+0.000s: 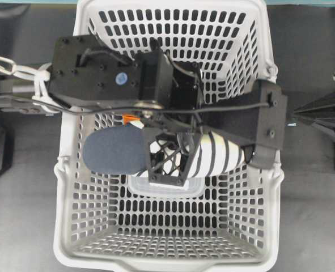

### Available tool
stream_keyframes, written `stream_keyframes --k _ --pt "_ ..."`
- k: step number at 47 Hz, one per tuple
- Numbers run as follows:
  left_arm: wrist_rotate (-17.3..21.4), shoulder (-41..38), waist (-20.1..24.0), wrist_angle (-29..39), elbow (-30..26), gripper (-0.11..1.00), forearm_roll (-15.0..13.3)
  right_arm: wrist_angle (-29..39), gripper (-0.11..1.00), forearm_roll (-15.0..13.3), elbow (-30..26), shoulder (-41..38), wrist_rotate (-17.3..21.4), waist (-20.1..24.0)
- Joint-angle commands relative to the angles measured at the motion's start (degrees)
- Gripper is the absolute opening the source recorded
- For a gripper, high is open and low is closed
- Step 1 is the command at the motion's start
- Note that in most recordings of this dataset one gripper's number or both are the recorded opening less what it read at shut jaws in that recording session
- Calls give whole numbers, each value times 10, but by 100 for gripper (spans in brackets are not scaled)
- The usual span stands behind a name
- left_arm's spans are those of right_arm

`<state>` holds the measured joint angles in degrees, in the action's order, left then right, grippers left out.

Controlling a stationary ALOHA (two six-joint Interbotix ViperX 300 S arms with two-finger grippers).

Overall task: Pick up the slipper from the shopping basket with the left arm.
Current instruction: 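Lift the pinched slipper upward with the left gripper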

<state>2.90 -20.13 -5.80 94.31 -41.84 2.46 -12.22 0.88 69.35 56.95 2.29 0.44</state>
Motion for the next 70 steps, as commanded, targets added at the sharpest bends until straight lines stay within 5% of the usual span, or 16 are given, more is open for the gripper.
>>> stream_keyframes --k 1,70 --pt "1 11 -2 -9 -14 4 2 -3 0 2 -4 -4 1 1" --pt "1 8 -6 -19 2 4 2 -4 0 2 -4 -4 1 0"
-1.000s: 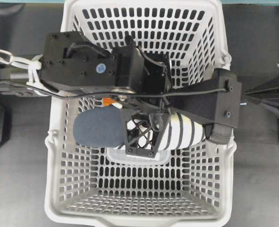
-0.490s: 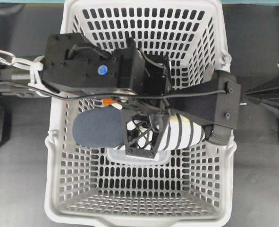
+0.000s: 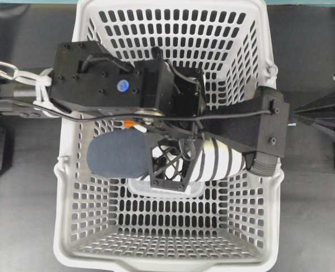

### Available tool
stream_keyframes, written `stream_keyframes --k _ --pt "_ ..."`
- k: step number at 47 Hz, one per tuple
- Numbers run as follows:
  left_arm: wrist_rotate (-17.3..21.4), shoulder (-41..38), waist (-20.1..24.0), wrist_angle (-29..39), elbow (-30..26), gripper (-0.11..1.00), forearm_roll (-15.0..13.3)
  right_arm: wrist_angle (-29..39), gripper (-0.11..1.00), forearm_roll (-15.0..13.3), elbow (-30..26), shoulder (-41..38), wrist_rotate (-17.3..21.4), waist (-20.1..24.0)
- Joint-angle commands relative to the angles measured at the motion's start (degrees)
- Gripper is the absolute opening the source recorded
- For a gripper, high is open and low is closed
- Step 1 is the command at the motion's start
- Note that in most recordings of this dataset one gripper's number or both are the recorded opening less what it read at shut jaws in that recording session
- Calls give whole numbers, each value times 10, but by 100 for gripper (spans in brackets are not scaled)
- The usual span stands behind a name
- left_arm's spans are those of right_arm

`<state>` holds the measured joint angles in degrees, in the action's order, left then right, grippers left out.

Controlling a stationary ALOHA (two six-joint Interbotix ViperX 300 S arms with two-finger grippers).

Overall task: Pick up the slipper from the shopping basket with the left arm.
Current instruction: 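Lift the pinched slipper upward with the left gripper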

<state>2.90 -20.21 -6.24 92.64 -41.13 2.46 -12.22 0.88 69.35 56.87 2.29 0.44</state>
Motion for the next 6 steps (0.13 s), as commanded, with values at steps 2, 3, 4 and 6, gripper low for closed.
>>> stream_keyframes --k 2,3,4,6 --pt "1 9 -3 -2 -5 4 2 -3 0 2 -4 -3 1 0" --pt "1 9 -3 -3 -5 4 2 -4 0 2 -4 -3 1 0" --pt "1 9 -3 -3 -5 4 2 -3 0 2 -4 -3 1 0" --pt "1 9 -4 -3 -5 4 2 -4 0 2 -4 -3 1 0"
